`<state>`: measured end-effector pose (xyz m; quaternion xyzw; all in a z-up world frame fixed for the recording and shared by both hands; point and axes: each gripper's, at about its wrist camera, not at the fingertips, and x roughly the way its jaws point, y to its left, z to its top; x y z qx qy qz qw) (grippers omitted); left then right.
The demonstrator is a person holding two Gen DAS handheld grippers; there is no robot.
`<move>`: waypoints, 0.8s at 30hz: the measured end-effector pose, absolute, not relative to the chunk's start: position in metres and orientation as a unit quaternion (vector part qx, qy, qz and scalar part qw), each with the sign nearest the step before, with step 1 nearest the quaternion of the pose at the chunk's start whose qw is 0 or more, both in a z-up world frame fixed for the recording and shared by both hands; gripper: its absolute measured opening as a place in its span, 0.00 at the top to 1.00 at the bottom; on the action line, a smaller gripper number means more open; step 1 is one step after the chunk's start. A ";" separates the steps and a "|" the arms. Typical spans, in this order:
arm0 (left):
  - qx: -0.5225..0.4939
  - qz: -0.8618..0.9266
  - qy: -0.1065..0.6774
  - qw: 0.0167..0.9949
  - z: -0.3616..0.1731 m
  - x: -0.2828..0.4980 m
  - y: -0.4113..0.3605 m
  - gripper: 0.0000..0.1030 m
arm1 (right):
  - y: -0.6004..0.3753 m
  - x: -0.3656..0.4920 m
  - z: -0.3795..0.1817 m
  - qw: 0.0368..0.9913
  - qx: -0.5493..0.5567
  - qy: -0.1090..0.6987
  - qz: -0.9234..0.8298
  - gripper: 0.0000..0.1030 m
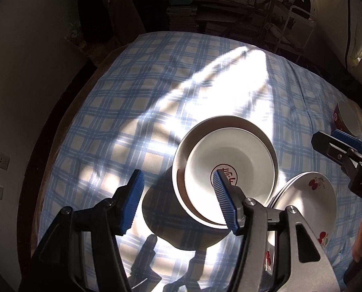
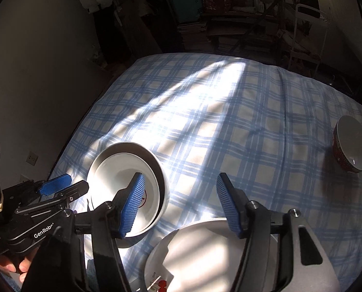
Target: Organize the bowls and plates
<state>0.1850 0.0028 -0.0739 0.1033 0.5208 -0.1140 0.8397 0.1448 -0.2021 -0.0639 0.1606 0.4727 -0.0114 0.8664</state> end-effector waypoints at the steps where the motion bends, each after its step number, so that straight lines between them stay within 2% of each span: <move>1: 0.111 -0.111 0.513 0.844 -0.069 0.184 0.001 0.28 | -0.208 0.143 -0.060 0.867 0.161 0.472 -0.018 0.24; 3: 0.113 -0.116 0.505 0.848 -0.061 0.182 -0.003 0.19 | -0.220 0.138 -0.054 0.866 0.158 0.474 -0.034 0.13; 9: 0.096 -0.143 0.501 0.848 -0.040 0.173 -0.021 0.16 | -0.260 0.119 -0.036 0.867 0.157 0.469 -0.069 0.02; 24: 0.115 -0.219 0.444 0.861 -0.002 0.163 -0.132 0.14 | -0.368 0.062 -0.010 0.882 0.150 0.415 -0.166 0.00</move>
